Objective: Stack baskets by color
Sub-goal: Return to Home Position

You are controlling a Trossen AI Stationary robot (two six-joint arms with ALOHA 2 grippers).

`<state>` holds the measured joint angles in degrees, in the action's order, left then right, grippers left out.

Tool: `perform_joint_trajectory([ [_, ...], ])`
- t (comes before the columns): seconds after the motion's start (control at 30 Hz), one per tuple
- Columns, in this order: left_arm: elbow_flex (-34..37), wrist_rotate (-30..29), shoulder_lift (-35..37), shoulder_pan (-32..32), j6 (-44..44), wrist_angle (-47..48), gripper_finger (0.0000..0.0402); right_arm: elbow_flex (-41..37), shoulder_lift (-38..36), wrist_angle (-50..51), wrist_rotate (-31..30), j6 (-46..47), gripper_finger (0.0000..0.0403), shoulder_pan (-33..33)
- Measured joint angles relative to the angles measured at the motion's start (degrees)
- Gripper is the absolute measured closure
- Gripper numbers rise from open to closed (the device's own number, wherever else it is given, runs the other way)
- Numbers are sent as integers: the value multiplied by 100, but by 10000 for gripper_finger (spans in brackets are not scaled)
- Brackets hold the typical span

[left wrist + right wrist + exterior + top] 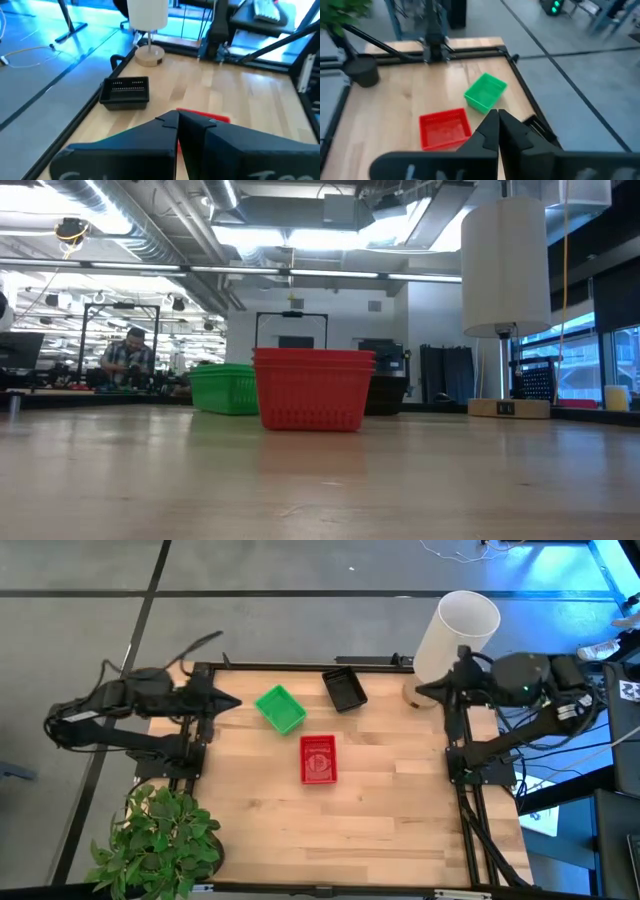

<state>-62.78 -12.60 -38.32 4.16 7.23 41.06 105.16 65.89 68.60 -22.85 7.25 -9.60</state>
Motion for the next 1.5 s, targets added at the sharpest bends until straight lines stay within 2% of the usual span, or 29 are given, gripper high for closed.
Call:
perform_joint_trajectory([
  [0.37,0,15,1141,-100,-69,529,401,-3594,-2104,-2814,-24,147,403,-262],
  [0.53,3,26,1546,-100,-71,697,402,-4631,-2778,-3664,-8,208,403,-260],
  [0.77,57,9,2224,-98,-285,781,402,-5374,-3505,-3961,42,315,403,-260],
  [1.07,929,-172,3765,-92,-137,763,402,-5990,-4159,-4343,44,165,403,-260],
  [1.13,1022,-203,3806,-89,-129,698,402,-6142,-4264,-4499,48,16,403,-260],
  [1.2,938,-229,3776,-94,-152,1053,402,-6259,-4368,-4542,52,-86,403,-260],
  [1.33,994,-328,3798,-92,-286,869,402,-6503,-4693,-4762,110,-286,403,-258],
  [1.5,1022,-318,3807,-91,-244,1023,402,-6883,-5302,-4975,247,-347,403,-260],
])
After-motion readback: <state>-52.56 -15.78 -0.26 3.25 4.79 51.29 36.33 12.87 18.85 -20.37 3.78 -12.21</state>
